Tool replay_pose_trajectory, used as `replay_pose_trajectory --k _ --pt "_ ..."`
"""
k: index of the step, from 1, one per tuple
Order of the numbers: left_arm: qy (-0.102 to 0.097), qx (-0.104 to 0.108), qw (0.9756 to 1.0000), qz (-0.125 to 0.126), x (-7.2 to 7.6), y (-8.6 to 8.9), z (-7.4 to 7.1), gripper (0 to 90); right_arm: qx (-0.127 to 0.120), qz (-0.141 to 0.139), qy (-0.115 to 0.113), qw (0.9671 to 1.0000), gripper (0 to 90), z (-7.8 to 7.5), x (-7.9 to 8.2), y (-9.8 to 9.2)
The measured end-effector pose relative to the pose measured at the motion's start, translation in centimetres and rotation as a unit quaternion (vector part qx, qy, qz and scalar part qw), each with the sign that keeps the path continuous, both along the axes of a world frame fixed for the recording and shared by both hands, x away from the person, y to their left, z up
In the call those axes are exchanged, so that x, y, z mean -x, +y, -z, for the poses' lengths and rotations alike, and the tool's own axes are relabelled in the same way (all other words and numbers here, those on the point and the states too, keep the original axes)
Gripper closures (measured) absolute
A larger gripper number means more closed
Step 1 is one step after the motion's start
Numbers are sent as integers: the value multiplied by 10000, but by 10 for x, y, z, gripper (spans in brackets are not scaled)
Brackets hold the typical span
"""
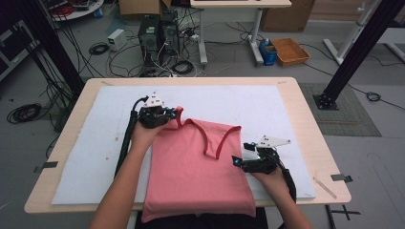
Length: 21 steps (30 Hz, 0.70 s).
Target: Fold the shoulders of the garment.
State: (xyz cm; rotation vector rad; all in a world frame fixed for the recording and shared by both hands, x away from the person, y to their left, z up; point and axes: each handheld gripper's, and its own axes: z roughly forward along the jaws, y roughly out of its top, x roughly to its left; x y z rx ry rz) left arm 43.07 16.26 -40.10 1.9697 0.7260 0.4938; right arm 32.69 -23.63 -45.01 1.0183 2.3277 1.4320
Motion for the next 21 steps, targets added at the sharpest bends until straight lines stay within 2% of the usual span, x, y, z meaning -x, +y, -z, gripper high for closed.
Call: replay_pose_trajectory --k 2,3,4,5,7,13,14,15,16,18,21 --pt "0 0 10000 0 0 0 0 834 14 -1 8 10000 224 0 0 0" --pt "31 33 10000 74 11 4 7 833 31 13 12 10000 226 0 0 1" --pt "31 33 10000 74 11 4 7 834 42 4 7 10000 227 0 0 1" --pt "41 172 9998 100 20 6 14 834 49 7 11 10000 229 0 0 1" --pt "40 188 9997 128 28 8 18 833 59 15 11 10000 229 0 0 1" --pt "-27 285 9994 170 46 7 24 832 69 30 14 10000 232 0 0 1" --pt "-21 322 9994 155 53 7 27 825 74 27 26 10000 232 0 -1 1" --pt "16 361 9992 183 57 6 29 811 71 30 31 10000 232 0 -1 2" --pt "45 309 9993 211 60 5 30 792 73 20 41 10000 232 0 -1 1" --pt "130 243 9994 190 65 3 33 701 75 20 39 10000 232 0 -1 1" --pt "155 329 9992 156 74 7 32 596 91 8 11 10000 232 0 0 2"
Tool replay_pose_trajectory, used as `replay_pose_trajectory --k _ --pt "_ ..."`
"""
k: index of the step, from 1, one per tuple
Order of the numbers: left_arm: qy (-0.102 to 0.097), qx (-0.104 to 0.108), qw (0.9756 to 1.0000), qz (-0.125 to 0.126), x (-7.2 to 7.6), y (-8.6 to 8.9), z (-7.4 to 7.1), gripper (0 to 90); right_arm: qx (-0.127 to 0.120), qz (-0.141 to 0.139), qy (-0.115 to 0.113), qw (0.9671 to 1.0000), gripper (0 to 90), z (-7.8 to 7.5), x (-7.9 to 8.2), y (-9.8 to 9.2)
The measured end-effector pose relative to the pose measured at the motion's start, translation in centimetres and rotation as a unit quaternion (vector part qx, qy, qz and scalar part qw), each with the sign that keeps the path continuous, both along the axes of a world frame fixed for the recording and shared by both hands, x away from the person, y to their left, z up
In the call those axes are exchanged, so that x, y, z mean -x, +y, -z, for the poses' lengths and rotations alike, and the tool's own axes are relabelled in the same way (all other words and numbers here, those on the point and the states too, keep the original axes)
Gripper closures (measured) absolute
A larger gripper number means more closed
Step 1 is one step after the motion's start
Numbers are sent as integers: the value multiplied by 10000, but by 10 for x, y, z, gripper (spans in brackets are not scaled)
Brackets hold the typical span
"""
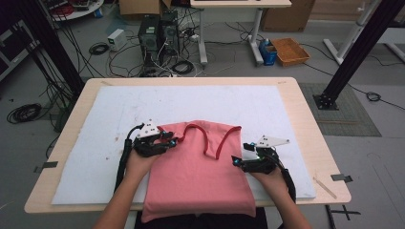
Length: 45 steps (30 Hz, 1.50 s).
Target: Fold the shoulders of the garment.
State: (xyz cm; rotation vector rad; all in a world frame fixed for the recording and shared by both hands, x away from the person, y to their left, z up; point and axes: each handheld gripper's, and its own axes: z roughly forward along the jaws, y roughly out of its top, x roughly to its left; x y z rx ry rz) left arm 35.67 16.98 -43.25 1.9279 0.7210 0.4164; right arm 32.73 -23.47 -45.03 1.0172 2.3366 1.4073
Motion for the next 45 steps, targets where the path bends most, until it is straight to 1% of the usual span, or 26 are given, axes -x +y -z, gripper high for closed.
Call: replay_pose_trajectory --k 2,4,5,6,7,9,11,12,13,14,16,17,18,20,22,24,25,26,29,31,32,33,34,38,40,45 --pt "55 294 9995 -36 3 6 -4 534 1 -15 8 10000 232 0 0 0" --pt "55 592 9982 -31 5 13 -9 516 -1 -44 12 10000 232 0 0 0" --pt "48 667 9978 -42 5 15 -11 497 5 -53 21 10000 232 0 -1 0" --pt "48 667 9978 -42 5 15 -11 484 5 -53 21 10000 232 0 -1 0" --pt "32 728 9973 -1 5 15 -15 484 0 -52 43 10000 232 0 -1 0" --pt "21 746 9972 2 5 14 -15 484 -7 -51 49 10000 232 0 -1 0" --pt "125 597 9981 81 4 7 -10 483 1 -55 46 10000 232 0 -1 0" --pt "125 597 9981 81 4 7 -10 483 8 -50 40 10000 232 0 -1 0" --pt "213 345 9991 145 3 0 -7 483 9 -47 38 10000 232 0 -1 0" --pt "259 259 9992 172 3 -2 -5 483 12 -45 38 10000 232 0 -1 1" --pt "380 152 9989 226 3 -6 -3 486 25 -45 45 10000 232 0 -1 1" --pt "380 152 9989 226 3 -6 -3 489 25 -45 45 10000 232 0 -1 1" --pt "480 37 9984 307 4 -7 -2 502 30 -45 41 10000 232 0 -1 1" --pt "468 -19 9984 310 7 -7 1 527 32 -41 43 10000 232 0 -1 1" --pt "510 -61 9983 270 8 -4 5 576 26 -42 40 10000 232 0 0 1" --pt "543 -223 9980 253 9 -1 9 641 30 -44 27 10000 232 0 0 1" --pt "543 -223 9980 253 9 -1 9 678 31 -47 25 10000 232 0 0 1" --pt "566 -353 9974 287 11 1 12 722 33 -53 23 10000 232 0 0 1" --pt "562 -489 9965 370 12 2 13 811 21 -46 35 10000 232 0 0 1" --pt "570 -466 9964 412 13 2 13 831 26 -44 40 10000 232 0 0 1" --pt "519 -402 9969 426 16 4 11 834 25 -46 39 10000 232 0 0 1" --pt "519 -402 9969 426 16 4 11 835 25 -46 39 10000 232 0 0 1" --pt "442 -364 9977 362 21 8 9 835 35 -46 39 10000 232 0 0 1" --pt "437 -317 9982 266 28 17 9 834 33 -56 74 10000 232 0 -1 1" --pt "493 -324 9980 231 30 20 11 829 33 -53 120 9999 232 0 -2 1" --pt "617 -526 9965 221 29 18 17 785 52 -75 99 9999 232 0 -2 1"
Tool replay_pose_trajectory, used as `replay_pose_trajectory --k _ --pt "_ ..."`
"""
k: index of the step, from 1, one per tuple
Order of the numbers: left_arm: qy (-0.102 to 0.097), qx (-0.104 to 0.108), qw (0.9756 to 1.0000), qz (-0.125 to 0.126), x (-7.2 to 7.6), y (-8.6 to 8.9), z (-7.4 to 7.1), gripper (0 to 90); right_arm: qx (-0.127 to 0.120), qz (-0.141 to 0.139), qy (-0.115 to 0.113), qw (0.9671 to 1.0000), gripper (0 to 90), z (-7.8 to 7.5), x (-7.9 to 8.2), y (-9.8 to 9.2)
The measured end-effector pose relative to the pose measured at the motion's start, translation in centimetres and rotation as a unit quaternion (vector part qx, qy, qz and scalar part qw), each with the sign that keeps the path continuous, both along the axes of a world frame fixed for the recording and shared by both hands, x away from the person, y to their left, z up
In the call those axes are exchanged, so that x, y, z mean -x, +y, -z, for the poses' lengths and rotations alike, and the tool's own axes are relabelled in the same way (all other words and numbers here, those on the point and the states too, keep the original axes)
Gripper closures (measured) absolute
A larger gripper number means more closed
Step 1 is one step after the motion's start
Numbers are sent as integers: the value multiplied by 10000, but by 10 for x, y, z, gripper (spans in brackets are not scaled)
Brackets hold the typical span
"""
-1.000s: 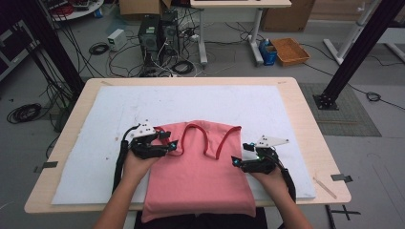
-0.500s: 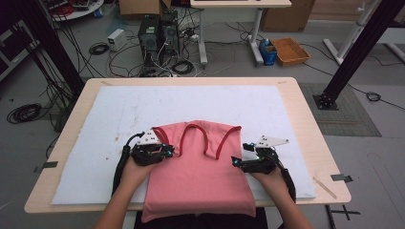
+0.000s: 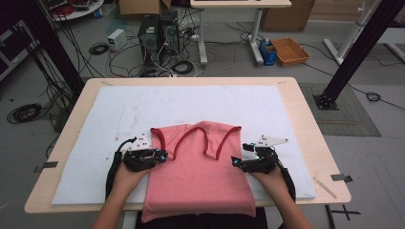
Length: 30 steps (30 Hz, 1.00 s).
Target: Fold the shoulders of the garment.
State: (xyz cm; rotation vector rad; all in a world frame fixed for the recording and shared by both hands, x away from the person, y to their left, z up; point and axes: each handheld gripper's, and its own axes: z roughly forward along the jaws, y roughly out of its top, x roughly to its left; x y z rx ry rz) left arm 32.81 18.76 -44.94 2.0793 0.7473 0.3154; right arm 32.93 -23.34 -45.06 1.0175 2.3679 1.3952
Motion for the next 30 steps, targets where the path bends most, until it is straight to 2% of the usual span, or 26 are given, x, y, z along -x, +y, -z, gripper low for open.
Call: replay_pose_trajectory --k 3,4,6,7,10,12,13,15,23,26,30 --pt "25 3 10000 5 -1 -2 0 714 -13 17 28 10000 232 0 -1 0" --pt "25 3 10000 5 -1 -2 0 667 -18 21 43 10000 232 0 -1 0" --pt "28 244 9995 -173 -3 0 -3 516 -12 16 45 10000 232 0 -1 0" --pt "28 244 9995 -173 -3 0 -3 465 -7 24 54 10000 232 0 -1 0" --pt "-216 588 9974 -363 -3 6 -9 365 10 17 58 10000 232 0 -1 0" --pt "-283 657 9967 -375 -3 8 -11 336 11 19 66 10000 232 0 -1 0" --pt "-410 788 9951 -441 -2 11 -14 315 11 26 67 10000 232 0 -1 0" --pt "-499 899 9936 -472 -2 15 -15 287 17 27 67 10000 232 0 -1 0" --pt "-683 1089 9900 -578 -5 20 -16 228 1 12 42 10000 231 0 -1 0" --pt "-690 1096 9898 -598 -6 20 -16 228 -1 -13 -5 10000 231 0 0 0" --pt "-683 1036 9902 -643 -8 22 -15 228 -22 1 55 10000 230 0 -1 0"
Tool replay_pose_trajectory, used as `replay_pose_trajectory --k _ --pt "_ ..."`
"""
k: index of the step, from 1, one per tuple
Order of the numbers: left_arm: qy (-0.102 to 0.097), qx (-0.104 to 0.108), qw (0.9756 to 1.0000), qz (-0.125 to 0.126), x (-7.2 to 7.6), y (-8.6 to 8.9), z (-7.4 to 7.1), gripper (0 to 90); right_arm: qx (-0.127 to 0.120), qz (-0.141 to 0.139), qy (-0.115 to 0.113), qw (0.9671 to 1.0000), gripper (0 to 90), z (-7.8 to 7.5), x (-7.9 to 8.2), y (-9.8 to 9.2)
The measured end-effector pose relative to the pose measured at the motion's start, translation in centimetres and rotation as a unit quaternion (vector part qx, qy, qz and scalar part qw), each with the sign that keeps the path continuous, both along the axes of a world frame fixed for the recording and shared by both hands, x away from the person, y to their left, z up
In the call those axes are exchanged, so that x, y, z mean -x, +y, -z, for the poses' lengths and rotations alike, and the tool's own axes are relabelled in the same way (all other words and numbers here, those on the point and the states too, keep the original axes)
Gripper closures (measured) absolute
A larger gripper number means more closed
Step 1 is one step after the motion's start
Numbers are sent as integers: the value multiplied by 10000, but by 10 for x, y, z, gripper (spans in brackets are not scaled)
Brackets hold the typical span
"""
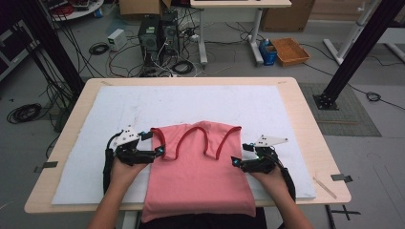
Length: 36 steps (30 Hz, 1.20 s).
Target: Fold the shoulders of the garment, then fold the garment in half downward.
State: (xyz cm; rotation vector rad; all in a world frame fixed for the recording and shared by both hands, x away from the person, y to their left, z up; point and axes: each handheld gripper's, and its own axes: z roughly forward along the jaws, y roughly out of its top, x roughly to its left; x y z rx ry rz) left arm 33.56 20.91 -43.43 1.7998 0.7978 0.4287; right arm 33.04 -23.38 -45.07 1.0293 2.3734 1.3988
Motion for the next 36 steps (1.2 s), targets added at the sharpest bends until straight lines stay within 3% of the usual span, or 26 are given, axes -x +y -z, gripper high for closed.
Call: replay_pose_trajectory --k 7,11,15,17,22,24,26,29,30,31,34,36 --pt "42 -160 9995 -264 -11 7 4 228 -215 100 167 9996 218 0 -4 -5" --pt "142 -116 9992 -350 -18 12 7 228 -110 87 15 9999 218 -3 -5 -4" --pt "320 -55 9987 -404 -27 15 10 228 -99 167 -23 9998 218 -3 -9 -5" --pt "499 -117 9980 -376 -33 15 11 228 -64 197 -25 9998 218 -2 -12 -7" --pt "631 -131 9970 -427 -43 17 13 229 -77 275 -9 9996 218 -2 -13 -8" --pt "794 -156 9954 -521 -52 18 15 229 -71 290 2 9996 218 -2 -13 -8" --pt "823 -187 9951 -509 -56 18 15 233 -57 307 -9 9995 218 -2 -13 -8" --pt "948 -446 9924 -639 -62 16 15 269 -69 337 14 9994 218 -2 -13 -8" --pt "948 -446 9924 -639 -62 16 15 270 -71 340 3 9994 218 -2 -14 -9" --pt "1054 -529 9908 -668 -66 14 15 279 -75 360 -18 9993 218 -2 -15 -9" --pt "1105 -666 9893 -687 -72 10 16 292 -27 412 1 9991 218 -4 -19 -11" --pt "1224 -845 9868 -644 -77 7 17 310 60 460 -47 9989 218 -8 -24 -11"
